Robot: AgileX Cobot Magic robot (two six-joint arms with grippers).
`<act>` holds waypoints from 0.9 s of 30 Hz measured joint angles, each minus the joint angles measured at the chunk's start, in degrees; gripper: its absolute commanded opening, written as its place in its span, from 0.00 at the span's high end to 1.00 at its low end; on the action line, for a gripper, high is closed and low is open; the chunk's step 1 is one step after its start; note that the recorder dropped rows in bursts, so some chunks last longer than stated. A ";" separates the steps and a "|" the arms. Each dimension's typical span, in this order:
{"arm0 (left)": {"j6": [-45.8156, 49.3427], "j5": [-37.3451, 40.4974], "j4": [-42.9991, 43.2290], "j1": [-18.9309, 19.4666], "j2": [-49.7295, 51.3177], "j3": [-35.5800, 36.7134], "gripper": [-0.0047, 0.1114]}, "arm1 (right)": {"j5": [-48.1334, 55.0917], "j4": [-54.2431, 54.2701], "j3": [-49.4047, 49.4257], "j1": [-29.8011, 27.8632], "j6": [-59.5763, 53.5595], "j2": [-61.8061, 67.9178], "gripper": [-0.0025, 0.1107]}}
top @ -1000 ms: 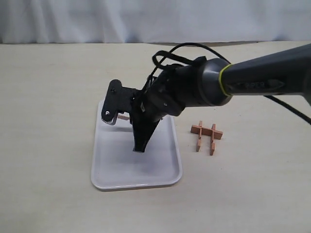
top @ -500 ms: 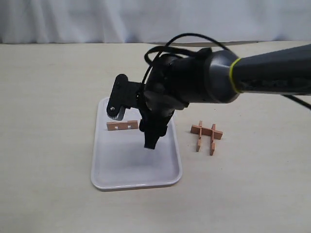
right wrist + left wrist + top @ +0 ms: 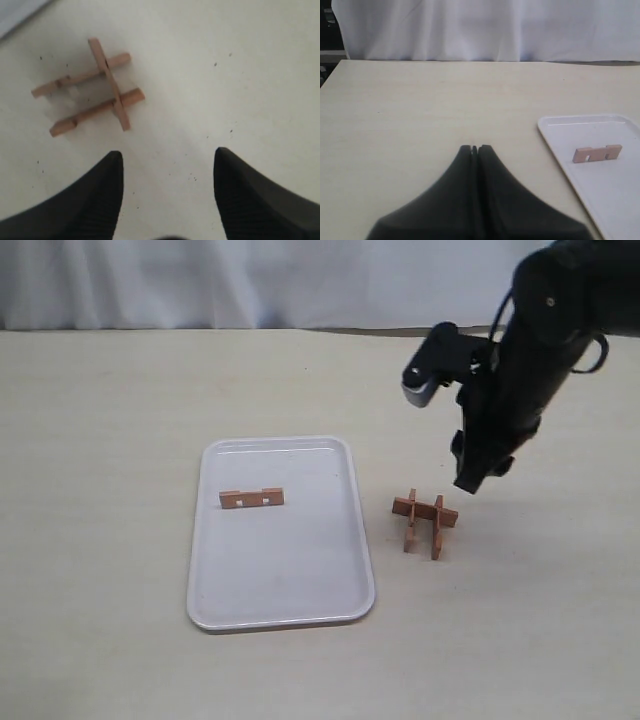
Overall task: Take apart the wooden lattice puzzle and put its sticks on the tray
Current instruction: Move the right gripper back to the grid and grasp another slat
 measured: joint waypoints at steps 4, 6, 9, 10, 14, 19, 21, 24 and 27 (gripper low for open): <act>0.00 0.00 0.00 0.00 0.00 0.00 0.96 | -4.59 5.26 6.27 -4.40 -11.08 0.00 0.52; 0.00 0.00 0.00 0.00 0.00 0.00 0.96 | -7.57 7.24 8.82 -4.81 -16.48 0.00 0.52; 0.00 0.00 0.00 0.00 0.00 0.00 0.96 | -12.70 10.75 11.42 -4.85 -22.43 0.00 0.52; 0.00 0.00 0.00 0.00 0.00 0.00 0.96 | -13.98 11.45 11.88 -4.85 -23.58 0.00 0.52; 0.00 0.00 0.00 0.00 0.00 0.00 0.96 | -17.59 12.81 13.14 -4.85 -26.00 0.00 0.52; 0.00 0.00 0.00 0.00 0.00 0.00 0.96 | -18.57 13.00 13.23 -4.85 -26.71 1.69 0.52; 0.00 0.00 0.00 0.00 0.00 0.00 0.96 | -18.58 13.00 13.26 -4.85 -26.71 2.93 0.52; 0.00 0.00 0.00 0.00 0.00 0.00 0.96 | -18.58 13.16 13.26 -4.85 -26.71 4.38 0.52; 0.00 0.00 0.00 0.00 0.00 0.00 0.96 | -18.67 13.65 13.26 -4.85 -26.71 5.06 0.53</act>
